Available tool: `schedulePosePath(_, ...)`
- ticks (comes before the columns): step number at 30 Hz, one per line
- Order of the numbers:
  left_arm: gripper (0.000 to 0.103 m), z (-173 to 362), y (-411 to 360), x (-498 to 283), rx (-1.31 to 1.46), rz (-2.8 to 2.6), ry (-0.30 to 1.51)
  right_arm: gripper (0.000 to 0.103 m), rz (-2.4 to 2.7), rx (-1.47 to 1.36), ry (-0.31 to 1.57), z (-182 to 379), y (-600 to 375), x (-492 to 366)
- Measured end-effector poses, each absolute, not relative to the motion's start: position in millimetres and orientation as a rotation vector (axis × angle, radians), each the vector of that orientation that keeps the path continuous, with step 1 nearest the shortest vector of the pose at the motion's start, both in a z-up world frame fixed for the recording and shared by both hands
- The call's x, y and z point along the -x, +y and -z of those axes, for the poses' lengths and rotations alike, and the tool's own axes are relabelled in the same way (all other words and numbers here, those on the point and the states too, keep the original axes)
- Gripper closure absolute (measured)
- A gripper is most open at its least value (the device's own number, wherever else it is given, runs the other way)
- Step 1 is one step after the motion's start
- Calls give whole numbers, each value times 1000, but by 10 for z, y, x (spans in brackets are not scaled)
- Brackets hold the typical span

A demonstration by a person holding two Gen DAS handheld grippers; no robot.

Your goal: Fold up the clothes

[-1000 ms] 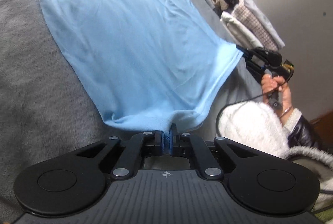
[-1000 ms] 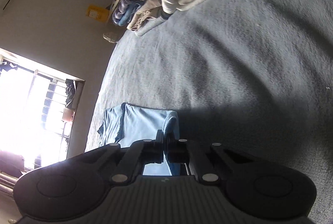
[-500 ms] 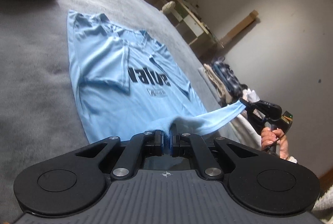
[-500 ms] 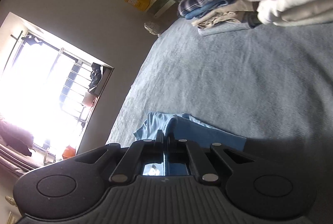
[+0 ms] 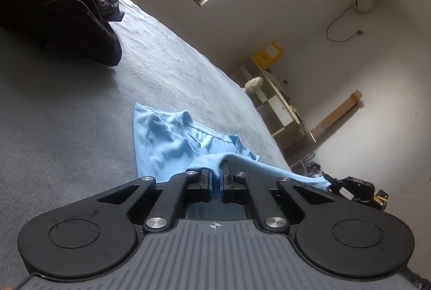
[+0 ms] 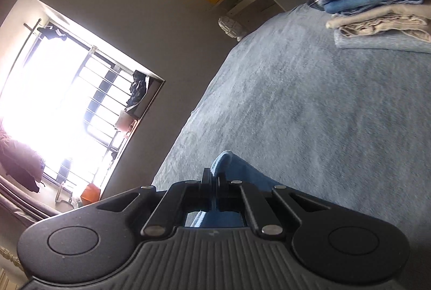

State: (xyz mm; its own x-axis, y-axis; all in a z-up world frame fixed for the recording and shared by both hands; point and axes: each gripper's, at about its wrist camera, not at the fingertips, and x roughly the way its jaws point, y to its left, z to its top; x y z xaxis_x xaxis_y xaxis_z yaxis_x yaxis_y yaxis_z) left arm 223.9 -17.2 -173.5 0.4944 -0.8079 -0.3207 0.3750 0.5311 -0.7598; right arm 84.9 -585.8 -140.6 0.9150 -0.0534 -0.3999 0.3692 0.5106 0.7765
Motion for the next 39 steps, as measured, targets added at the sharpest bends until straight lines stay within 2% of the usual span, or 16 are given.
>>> schedulePosePath(9, 101, 2015, -194, -2725, 700, 725, 729, 101, 254, -955, 416, 1585, -5853, -1778)
schedulePosePath(21, 100, 2435, -135, -3039, 802, 669, 784, 101, 254, -973, 501, 2054, -5943, -2451)
schedulePosePath(24, 98, 2580, -62, -3155, 907, 642, 829, 96, 211, -1063, 566, 2294, -6027, -2655)
schedulePosePath(26, 98, 2662, 10, -3184, 1003, 640, 834, 76, 238, -1089, 624, 2419, -6063, -2724)
schedulePosePath(29, 95, 2705, 95, -3161, 1088, 647, 824, 58, 222, -1087, 607, 2423, -6073, -2647)
schedulePosePath(31, 91, 2741, 143, -3146, 1146, 647, 814, 53, 219, -1060, 578, 2359, -6056, -2535)
schedulePosePath(35, 87, 2761, 187, -3127, 1180, 637, 796, 51, 176, -968, 523, 2130, -5952, -2241)
schedulePosePath(37, 87, 2759, 194, -3113, 1169, 634, 790, 52, 102, -906, 550, 2008, -5801, -2174)
schedulePosePath(39, 87, 2773, 221, -3105, 1179, 630, 787, 56, -2, -740, 655, 1881, -5459, -2211)
